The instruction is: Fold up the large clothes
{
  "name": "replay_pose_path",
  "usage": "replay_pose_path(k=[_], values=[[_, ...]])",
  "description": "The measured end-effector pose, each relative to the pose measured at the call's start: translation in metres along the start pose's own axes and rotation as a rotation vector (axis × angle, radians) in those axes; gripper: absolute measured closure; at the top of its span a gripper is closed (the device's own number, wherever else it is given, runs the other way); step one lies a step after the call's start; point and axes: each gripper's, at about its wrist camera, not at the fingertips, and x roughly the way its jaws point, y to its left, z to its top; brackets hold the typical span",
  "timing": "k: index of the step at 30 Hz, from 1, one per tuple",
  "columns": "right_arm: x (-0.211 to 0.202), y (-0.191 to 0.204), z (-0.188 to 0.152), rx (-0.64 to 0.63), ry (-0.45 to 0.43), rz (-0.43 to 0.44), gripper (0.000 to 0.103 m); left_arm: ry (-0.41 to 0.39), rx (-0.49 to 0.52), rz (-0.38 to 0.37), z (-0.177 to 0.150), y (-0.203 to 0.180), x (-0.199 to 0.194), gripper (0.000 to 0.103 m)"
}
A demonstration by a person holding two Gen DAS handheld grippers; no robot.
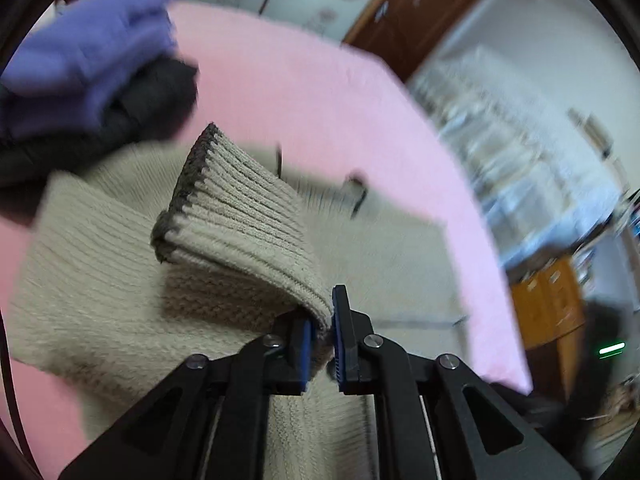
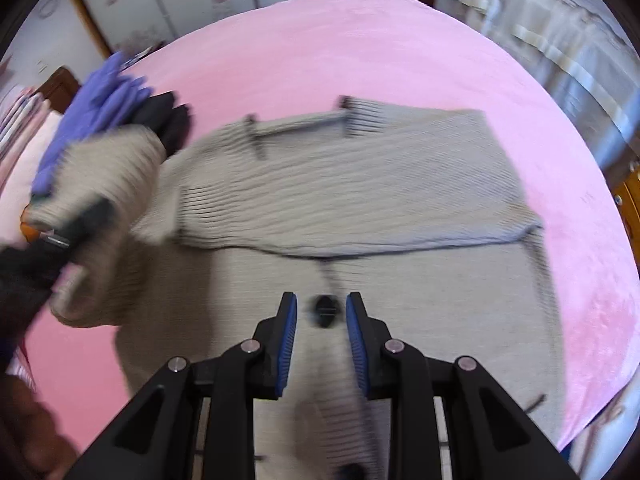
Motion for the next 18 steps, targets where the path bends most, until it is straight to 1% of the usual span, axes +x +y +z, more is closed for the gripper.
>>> replay_pose_path(k=[2, 3, 4, 6, 7, 9, 10, 11, 13, 16, 18], values=[[0.003, -0.017, -0.002, 0.007, 0.007, 0.000, 0.077, 0.085, -0.001, 0.051, -0.013, 0.005, 0.033, 0.082], [0.005, -0.024, -0.004, 0.010, 0.013, 0.002, 0.077, 0.126, -0.008, 0.069, -0.019, 0.009, 0.047, 0.071], [0.007, -0.030, -0.005, 0.013, 0.021, 0.010, 0.077, 0.153, -0.023, 0.090, -0.027, 0.013, 0.056, 0.064], [0.008, -0.035, -0.007, 0.015, 0.029, 0.038, 0.077, 0.184, -0.055, 0.081, -0.044, 0.025, 0.055, 0.053], [0.008, -0.036, -0.008, 0.014, 0.030, 0.052, 0.077, 0.184, -0.065, 0.071, -0.049, 0.029, 0.047, 0.051], [0.010, -0.033, -0.009, 0.003, 0.030, 0.089, 0.077, 0.157, -0.064, 0.060, -0.056, 0.031, 0.027, 0.048], [0.010, -0.030, -0.009, -0.008, 0.029, 0.111, 0.077, 0.140, -0.060, 0.060, -0.057, 0.033, 0.017, 0.045], [0.009, -0.026, -0.009, -0.017, 0.030, 0.132, 0.076, 0.111, -0.060, 0.063, -0.055, 0.038, -0.005, 0.044], [0.011, -0.018, -0.007, -0.029, 0.030, 0.169, 0.071, 0.062, -0.066, 0.081, -0.054, 0.039, -0.026, 0.040], [0.013, -0.005, -0.003, -0.020, 0.027, 0.241, 0.064, -0.005, -0.086, 0.163, -0.057, 0.059, -0.066, 0.037], [0.017, 0.003, 0.001, -0.019, 0.025, 0.254, 0.062, -0.018, -0.109, 0.233, -0.061, 0.080, -0.079, 0.037]])
